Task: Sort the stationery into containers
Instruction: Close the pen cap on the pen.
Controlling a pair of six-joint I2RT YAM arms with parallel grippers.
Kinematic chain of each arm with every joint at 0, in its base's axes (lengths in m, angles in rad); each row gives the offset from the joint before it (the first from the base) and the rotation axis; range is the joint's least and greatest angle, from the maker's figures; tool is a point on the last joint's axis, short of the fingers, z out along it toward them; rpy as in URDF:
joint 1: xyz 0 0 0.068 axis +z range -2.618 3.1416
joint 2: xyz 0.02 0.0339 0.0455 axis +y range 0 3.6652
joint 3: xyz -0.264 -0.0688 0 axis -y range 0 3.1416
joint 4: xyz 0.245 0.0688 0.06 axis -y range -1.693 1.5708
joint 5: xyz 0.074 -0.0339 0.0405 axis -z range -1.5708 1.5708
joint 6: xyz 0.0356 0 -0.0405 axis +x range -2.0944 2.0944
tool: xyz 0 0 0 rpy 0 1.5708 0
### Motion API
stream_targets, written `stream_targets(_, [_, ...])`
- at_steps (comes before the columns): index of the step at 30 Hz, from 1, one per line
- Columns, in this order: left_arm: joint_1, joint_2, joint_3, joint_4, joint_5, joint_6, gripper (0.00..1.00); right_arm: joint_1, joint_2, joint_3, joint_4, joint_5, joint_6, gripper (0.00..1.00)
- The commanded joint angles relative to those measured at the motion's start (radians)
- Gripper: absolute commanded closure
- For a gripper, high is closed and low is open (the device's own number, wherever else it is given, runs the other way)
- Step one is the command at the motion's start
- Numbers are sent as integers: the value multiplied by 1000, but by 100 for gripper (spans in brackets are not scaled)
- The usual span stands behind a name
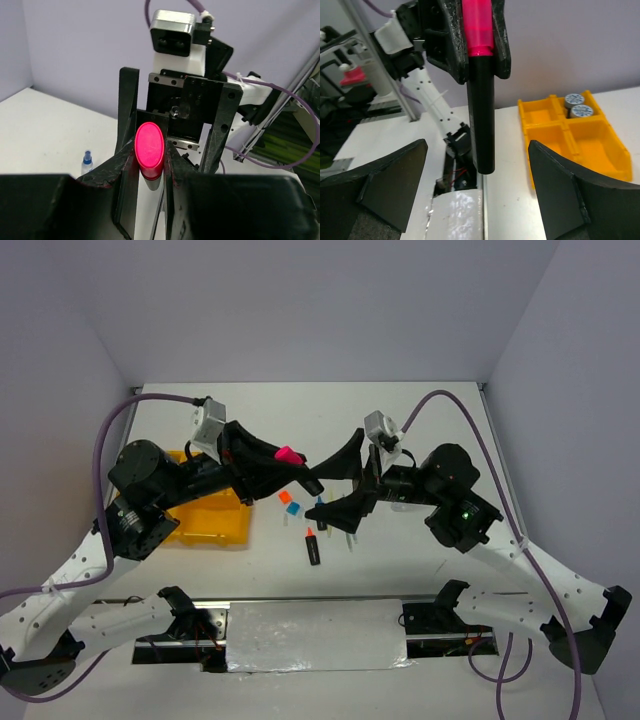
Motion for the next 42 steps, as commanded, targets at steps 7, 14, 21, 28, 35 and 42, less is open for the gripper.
stream_targets(7, [-3, 26, 42, 29, 118, 31, 100, -4, 59, 88, 59, -124, 49, 17])
stream_targets(14, [-3, 29, 57, -37, 122, 67, 100, -4, 75, 121, -7, -91, -6, 35])
stream_targets(21, [-3, 28, 63, -33, 118, 66, 100, -5, 70, 88, 22, -114, -8, 59])
stream_targets(28, [-3, 26, 72, -4, 153, 58, 100, -5, 50, 58, 45, -129, -11, 78])
stream_targets(35, [-3, 32, 68, -15, 187, 81, 81, -5, 42, 46, 79, -120, 20, 98])
stream_targets(42, [-3, 44, 83, -73, 204, 115, 33, -5, 45, 37, 99, -86, 32, 100])
